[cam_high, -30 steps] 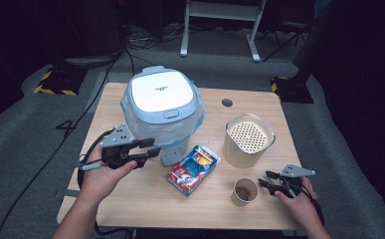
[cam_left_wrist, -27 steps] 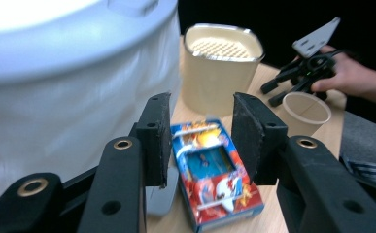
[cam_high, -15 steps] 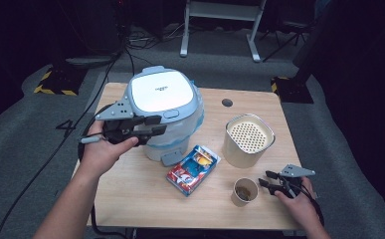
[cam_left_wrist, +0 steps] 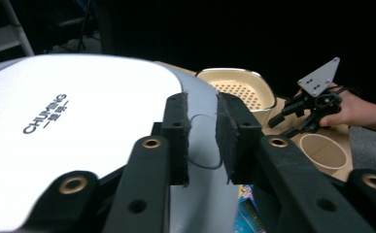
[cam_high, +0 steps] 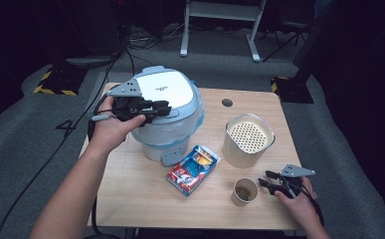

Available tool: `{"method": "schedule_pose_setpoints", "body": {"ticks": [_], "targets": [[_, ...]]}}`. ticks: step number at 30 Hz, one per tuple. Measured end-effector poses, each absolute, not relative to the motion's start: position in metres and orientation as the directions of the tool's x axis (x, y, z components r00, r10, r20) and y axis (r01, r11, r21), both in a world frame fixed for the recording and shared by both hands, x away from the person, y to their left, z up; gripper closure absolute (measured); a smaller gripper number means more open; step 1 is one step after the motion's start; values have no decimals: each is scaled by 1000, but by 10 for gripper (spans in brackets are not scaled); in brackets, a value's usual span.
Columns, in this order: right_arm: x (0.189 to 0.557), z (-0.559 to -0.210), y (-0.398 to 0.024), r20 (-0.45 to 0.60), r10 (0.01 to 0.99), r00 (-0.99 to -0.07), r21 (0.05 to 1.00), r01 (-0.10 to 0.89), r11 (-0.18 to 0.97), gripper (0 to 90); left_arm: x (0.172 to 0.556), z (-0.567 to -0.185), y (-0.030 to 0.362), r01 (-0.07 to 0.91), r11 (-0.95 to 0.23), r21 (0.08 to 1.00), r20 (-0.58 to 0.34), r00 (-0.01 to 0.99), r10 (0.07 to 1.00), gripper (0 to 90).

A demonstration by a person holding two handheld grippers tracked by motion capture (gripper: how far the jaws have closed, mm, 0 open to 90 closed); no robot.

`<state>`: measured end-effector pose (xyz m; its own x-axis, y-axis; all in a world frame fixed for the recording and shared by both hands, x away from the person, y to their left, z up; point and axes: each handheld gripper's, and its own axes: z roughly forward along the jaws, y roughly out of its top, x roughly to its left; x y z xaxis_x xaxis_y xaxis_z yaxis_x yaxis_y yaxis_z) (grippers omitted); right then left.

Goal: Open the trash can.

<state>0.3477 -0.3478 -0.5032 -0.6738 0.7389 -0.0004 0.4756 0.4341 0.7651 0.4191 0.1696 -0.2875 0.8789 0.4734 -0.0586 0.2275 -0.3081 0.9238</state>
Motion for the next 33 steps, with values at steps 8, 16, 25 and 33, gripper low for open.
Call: {"method": "schedule_pose_setpoints", "body": {"ticks": [8, 16, 25, 33], "targets": [[348, -503, -348, 0, 739, -674, 765, 476, 434, 515, 421, -291, 160, 247, -319, 915, -83, 890, 448, 852], [348, -503, -348, 0, 739, -674, 765, 475, 434, 515, 424, -293, 161, 271, -296, 916, -114, 882, 457, 889], [348, -503, -348, -1, 739, -674, 765, 475, 434, 515, 421, -293, 160, 258, -300, 918, -94, 878, 469, 900], [348, -503, -348, -1, 739, -674, 765, 475, 434, 515, 421, -293, 159, 249, -313, 917, -76, 878, 473, 900]]}}
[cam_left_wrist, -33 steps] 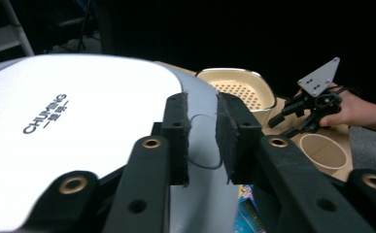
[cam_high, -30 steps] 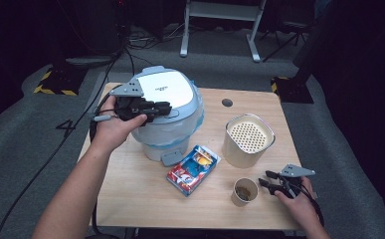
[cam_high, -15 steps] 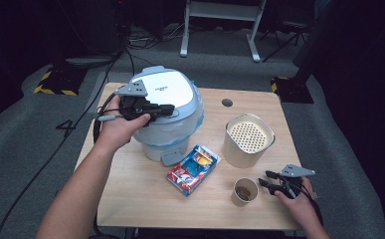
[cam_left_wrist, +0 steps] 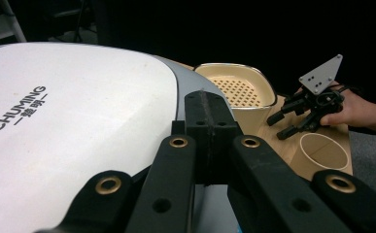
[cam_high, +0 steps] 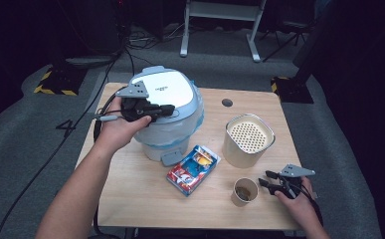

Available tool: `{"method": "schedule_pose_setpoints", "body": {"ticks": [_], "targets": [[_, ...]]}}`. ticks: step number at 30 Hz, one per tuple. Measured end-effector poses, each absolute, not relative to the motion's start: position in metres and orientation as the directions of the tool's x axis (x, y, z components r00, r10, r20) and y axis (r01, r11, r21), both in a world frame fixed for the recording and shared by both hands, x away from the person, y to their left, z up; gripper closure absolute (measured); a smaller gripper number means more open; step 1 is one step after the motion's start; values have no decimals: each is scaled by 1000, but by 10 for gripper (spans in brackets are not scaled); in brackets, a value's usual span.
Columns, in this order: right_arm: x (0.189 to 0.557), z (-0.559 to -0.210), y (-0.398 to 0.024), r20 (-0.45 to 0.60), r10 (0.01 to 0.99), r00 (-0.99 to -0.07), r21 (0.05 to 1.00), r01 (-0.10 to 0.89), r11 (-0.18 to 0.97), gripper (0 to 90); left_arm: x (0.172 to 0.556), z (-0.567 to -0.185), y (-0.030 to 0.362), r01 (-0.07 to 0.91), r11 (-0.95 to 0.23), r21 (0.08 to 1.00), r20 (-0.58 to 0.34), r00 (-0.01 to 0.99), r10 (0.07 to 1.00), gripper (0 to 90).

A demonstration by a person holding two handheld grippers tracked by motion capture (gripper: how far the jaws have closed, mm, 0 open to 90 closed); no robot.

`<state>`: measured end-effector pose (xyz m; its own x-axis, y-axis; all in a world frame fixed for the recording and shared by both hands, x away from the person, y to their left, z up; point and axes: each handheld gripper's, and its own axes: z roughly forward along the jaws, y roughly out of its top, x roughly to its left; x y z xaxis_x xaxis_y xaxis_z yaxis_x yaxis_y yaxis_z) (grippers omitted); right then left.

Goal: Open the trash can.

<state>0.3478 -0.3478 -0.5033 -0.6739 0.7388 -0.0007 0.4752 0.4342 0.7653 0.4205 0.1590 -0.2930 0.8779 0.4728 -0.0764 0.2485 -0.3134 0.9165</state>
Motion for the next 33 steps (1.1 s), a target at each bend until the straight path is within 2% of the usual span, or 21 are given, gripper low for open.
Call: {"method": "schedule_pose_setpoints", "body": {"ticks": [8, 19, 21, 22, 23, 27, 33], "targets": [[348, -503, -348, -1, 739, -674, 765, 475, 434, 515, 415, -289, 154, 237, -359, 903, -28, 866, 500, 900], [348, -503, -348, 1, 738, -675, 765, 476, 435, 515, 414, -290, 152, 244, -346, 906, -46, 869, 493, 900], [348, -503, -348, 1, 738, -675, 765, 476, 434, 515, 411, -290, 151, 255, -326, 910, -58, 858, 509, 869], [348, -503, -348, 2, 738, -675, 765, 476, 434, 515, 410, -289, 149, 261, -315, 912, -54, 840, 540, 635], [348, -503, -348, 2, 738, -675, 765, 476, 434, 515, 407, -289, 147, 270, -305, 913, -59, 830, 555, 635], [348, -503, -348, 1, 738, -675, 765, 476, 434, 515, 396, -291, 141, 240, -294, 925, -55, 852, 521, 512], [349, -503, -348, -1, 741, -671, 765, 477, 433, 511, 374, -296, 135, 214, -311, 926, -49, 885, 463, 485]]}}
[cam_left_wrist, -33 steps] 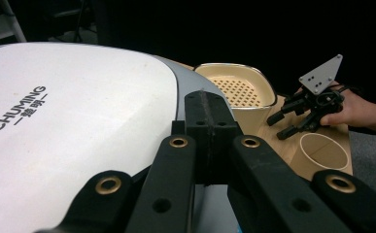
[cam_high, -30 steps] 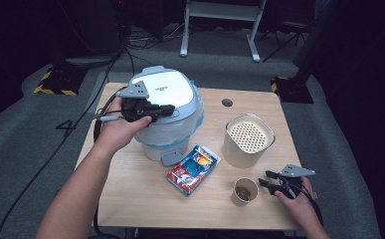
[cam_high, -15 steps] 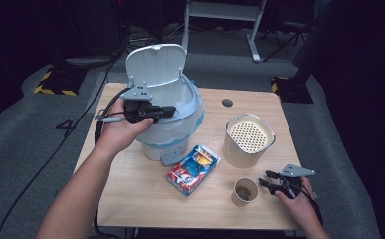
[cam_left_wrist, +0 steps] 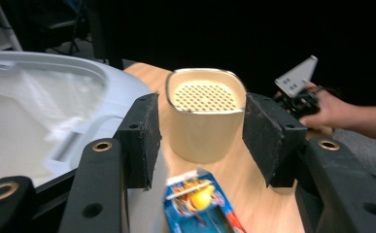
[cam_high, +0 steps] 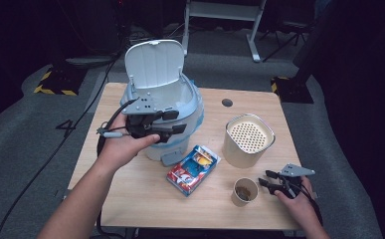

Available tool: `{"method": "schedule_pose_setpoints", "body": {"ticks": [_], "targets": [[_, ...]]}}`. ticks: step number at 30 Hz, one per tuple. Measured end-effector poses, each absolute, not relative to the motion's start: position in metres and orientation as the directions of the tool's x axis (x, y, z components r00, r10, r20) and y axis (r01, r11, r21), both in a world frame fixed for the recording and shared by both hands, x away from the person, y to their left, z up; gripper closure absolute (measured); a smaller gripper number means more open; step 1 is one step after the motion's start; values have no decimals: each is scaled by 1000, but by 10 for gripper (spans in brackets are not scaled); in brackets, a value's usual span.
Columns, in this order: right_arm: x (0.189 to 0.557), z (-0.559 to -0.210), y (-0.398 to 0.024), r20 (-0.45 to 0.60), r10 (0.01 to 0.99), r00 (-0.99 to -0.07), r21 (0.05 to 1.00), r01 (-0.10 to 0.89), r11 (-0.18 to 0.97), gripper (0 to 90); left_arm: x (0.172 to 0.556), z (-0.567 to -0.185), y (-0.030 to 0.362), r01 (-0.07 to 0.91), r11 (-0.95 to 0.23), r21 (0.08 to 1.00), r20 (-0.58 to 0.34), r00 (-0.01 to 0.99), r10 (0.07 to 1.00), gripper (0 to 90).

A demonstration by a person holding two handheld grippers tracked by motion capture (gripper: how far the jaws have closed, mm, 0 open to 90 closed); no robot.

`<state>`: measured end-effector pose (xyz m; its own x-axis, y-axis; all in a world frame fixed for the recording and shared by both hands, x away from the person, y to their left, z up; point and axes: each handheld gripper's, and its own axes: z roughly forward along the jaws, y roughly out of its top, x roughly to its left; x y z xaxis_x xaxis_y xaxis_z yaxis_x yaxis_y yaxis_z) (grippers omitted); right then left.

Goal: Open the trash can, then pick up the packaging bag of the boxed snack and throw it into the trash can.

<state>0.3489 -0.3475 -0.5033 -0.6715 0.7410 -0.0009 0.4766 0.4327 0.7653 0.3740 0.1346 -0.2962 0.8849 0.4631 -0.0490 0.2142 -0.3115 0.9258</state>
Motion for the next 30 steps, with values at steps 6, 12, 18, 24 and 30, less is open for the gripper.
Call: {"method": "schedule_pose_setpoints", "body": {"ticks": [6, 12, 18, 24, 30], "targets": [[349, -503, -348, -1, 741, -671, 765, 477, 433, 511, 354, -311, 131, 225, -334, 915, -52, 888, 458, 461], [349, -503, -348, -1, 741, -672, 765, 477, 433, 511, 342, -349, 120, 259, -386, 885, -59, 886, 459, 452], [349, -503, -347, -1, 741, -671, 766, 476, 433, 510, 344, -387, 111, 293, -392, 872, -45, 846, 532, 438], [349, -503, -347, -2, 741, -671, 766, 476, 433, 510, 352, -418, 102, 336, -413, 847, -52, 824, 564, 440], [349, -503, -347, -2, 741, -671, 765, 476, 433, 511, 364, -444, 96, 403, -412, 817, -80, 788, 611, 461]]}}
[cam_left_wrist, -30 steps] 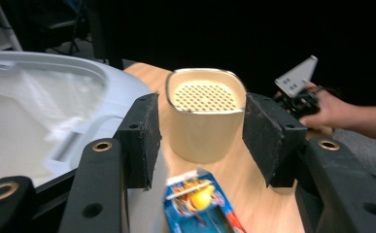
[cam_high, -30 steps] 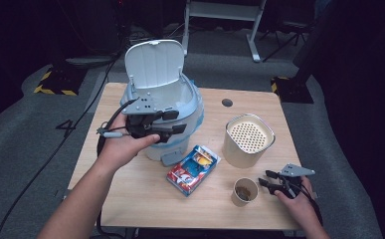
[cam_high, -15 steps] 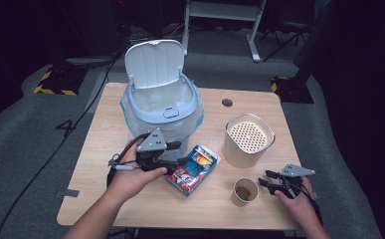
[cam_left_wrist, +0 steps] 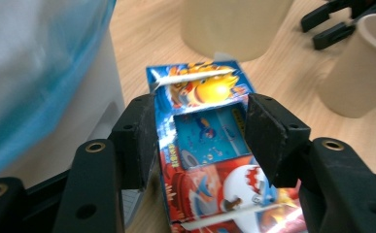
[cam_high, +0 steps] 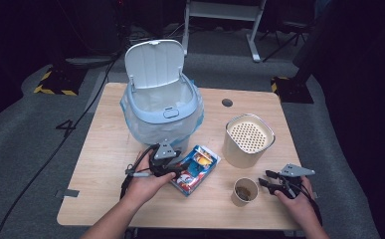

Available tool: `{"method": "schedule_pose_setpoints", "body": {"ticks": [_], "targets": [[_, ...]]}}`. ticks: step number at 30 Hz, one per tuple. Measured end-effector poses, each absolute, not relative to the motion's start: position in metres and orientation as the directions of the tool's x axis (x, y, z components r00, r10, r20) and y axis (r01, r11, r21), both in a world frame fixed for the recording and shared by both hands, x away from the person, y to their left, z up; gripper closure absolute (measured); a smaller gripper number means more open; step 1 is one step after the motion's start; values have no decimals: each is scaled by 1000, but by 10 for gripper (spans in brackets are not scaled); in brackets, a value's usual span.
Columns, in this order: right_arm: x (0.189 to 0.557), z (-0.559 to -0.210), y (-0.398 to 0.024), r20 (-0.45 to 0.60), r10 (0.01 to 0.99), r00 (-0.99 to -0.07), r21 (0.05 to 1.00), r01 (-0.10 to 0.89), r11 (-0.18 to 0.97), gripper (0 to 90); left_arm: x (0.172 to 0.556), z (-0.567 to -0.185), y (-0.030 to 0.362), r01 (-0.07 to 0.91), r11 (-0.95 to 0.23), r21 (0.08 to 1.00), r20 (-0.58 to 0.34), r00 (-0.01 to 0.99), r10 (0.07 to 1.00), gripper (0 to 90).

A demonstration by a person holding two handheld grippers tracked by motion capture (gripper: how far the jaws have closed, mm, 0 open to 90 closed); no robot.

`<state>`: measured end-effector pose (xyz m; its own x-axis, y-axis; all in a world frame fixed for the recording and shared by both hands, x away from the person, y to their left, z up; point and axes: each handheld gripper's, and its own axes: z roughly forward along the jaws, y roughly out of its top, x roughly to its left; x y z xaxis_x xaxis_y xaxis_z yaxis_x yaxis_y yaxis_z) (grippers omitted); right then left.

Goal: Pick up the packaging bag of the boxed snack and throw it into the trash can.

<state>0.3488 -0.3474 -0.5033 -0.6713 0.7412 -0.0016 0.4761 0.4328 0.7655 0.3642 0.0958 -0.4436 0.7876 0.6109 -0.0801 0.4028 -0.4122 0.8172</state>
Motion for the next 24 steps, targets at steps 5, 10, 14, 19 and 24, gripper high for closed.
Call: {"method": "schedule_pose_setpoints", "body": {"ticks": [5, 10, 14, 19, 24], "targets": [[349, -503, -347, -2, 742, -671, 766, 476, 432, 510, 374, -460, 92, 450, -410, 793, -115, 772, 625, 473], [349, -503, -347, -2, 742, -671, 765, 477, 432, 509, 380, -473, 91, 491, -403, 772, -148, 756, 638, 475], [349, -503, -347, -2, 742, -671, 766, 476, 432, 509, 381, -479, 89, 497, -390, 775, -161, 752, 640, 469], [349, -503, -347, -1, 742, -671, 766, 477, 432, 510, 379, -480, 89, 475, -402, 783, -137, 761, 634, 458], [349, -503, -347, -1, 742, -671, 766, 476, 432, 509, 374, -481, 87, 488, -414, 768, -173, 781, 600, 496]]}}
